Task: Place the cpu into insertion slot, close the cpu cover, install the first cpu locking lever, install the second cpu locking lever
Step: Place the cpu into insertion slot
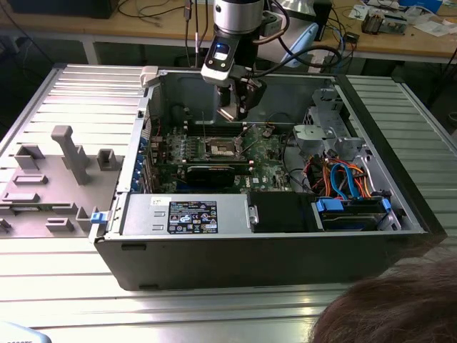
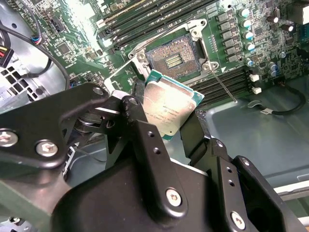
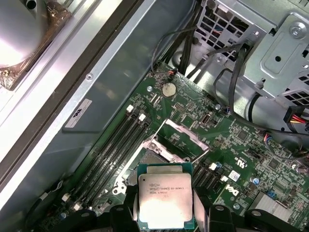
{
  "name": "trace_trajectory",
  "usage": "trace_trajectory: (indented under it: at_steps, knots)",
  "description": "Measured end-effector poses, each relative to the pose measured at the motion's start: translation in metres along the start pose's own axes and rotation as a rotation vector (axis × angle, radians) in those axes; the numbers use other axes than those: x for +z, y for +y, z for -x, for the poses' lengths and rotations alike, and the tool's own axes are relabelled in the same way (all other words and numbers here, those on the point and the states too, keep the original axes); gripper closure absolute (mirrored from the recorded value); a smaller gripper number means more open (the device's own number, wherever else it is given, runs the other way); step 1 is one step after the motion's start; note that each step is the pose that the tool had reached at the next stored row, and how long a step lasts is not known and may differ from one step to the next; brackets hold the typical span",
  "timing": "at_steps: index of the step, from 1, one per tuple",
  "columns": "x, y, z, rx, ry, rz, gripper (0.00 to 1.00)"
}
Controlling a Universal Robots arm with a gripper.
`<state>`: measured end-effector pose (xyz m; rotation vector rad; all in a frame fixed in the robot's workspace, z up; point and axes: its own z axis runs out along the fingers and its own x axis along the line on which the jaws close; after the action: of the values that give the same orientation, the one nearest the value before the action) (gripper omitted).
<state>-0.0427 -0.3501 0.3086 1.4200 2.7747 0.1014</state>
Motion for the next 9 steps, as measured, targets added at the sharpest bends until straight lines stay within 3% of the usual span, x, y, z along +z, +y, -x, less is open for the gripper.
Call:
trace_trajectory:
  at_steps: [9]
  knots:
    - [0.0005, 0.0, 0.0, 0.019, -0.0013, 0.0001, 0.45]
